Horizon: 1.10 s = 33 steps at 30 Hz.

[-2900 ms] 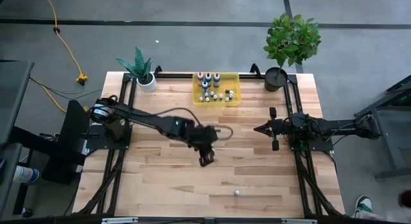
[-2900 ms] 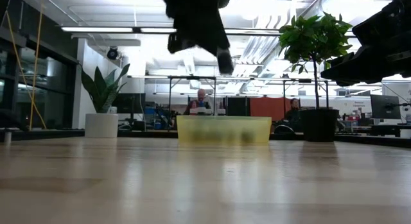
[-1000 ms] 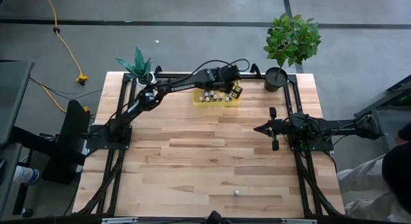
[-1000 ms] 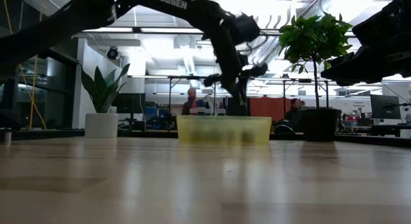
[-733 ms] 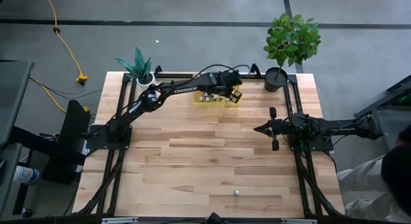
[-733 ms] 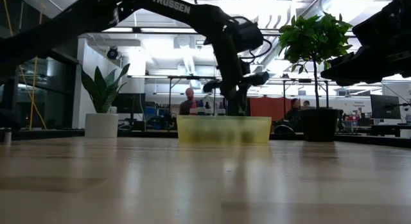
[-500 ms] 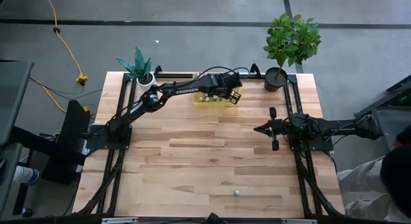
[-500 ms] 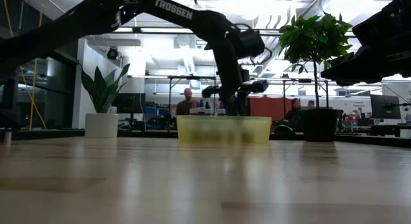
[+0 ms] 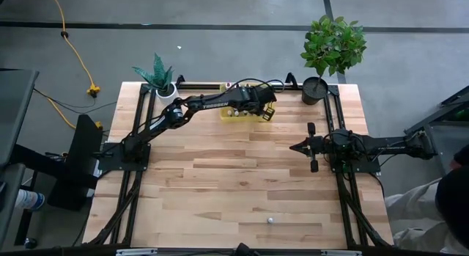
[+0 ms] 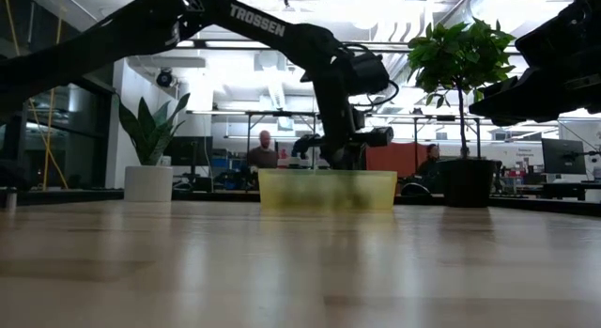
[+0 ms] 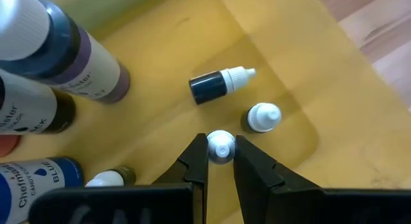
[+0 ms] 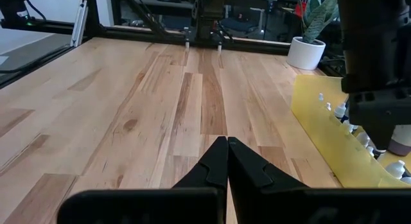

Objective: Pick & Place food coloring
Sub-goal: Put the small green food coloring bottle into the yellow bin, then put the small brown food coloring bottle into the yellow bin

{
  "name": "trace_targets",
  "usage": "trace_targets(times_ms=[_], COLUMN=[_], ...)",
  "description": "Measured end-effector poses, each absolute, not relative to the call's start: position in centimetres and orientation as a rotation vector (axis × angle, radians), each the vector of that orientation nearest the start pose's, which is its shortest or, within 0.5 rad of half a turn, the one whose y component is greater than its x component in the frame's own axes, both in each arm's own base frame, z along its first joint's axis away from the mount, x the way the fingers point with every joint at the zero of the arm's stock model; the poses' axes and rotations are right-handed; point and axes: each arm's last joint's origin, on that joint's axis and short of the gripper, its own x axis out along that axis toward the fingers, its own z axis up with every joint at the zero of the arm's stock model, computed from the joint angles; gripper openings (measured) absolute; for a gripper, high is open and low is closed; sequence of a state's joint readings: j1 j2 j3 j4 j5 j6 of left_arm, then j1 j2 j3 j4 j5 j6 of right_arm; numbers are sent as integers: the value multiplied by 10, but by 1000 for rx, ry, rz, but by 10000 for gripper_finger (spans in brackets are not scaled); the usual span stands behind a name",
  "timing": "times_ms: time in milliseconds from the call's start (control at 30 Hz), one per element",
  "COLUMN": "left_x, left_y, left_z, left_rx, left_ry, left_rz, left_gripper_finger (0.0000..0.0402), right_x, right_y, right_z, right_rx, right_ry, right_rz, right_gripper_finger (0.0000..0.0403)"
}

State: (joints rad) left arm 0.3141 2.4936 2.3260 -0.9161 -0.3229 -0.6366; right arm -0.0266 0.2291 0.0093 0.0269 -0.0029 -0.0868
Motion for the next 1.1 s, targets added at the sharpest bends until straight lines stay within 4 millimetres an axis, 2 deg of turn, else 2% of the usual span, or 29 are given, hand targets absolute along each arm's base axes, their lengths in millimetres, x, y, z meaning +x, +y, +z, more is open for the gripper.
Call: trace_targets(times_ms=[167, 500, 967, 1100], left_x=[498, 496, 496, 497], left_y=[172, 178, 178, 178], left_z=[197, 197, 198, 208], left_rx=[-553, -557, -501, -440], left_ry=[881, 879, 892, 876], left_rz=[896, 904, 882, 846], left_gripper_finger=[48, 108, 111, 111], right_x=[110, 110, 110, 110], right_y=[-3, -3, -3, -3], right_z=[150, 150, 150, 150], right_rx=[-84, -83, -84, -84], right_ry=[194, 194, 194, 194], right_rz=[-15, -15, -15, -15], right_gripper_finger=[0, 0, 0, 0])
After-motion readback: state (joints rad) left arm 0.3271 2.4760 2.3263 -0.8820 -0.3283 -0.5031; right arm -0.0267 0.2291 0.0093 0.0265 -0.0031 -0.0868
